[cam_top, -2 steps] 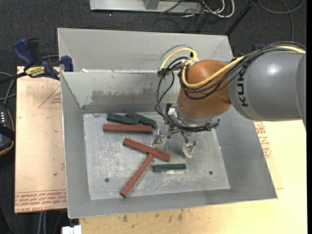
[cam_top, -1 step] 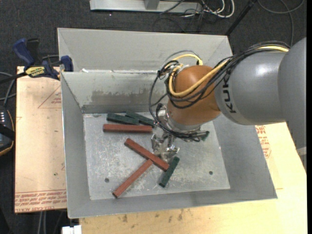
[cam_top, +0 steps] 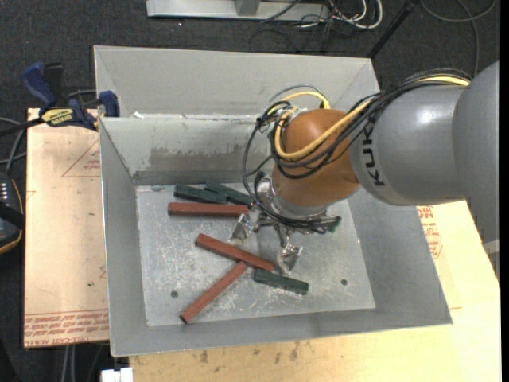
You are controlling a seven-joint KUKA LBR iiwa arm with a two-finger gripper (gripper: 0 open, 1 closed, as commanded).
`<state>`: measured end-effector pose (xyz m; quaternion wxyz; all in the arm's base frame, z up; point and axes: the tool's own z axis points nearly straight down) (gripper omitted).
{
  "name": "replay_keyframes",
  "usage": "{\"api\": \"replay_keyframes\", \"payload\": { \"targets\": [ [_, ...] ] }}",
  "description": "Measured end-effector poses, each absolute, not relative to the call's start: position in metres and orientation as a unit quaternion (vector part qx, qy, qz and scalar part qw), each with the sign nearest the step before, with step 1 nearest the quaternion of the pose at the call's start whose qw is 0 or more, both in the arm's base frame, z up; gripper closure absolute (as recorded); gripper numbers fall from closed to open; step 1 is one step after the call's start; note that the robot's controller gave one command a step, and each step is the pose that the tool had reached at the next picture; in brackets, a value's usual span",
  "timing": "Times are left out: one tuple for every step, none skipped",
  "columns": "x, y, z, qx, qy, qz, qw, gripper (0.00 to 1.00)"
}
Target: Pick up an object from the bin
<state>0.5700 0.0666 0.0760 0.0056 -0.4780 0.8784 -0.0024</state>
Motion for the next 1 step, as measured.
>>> {"api": "replay_keyframes", "payload": {
  "targets": [
    [0.5701, 0.0666, 0.0761, -0.478, 0.878, -0.002, 0.006, 0.0]
  ]
}}
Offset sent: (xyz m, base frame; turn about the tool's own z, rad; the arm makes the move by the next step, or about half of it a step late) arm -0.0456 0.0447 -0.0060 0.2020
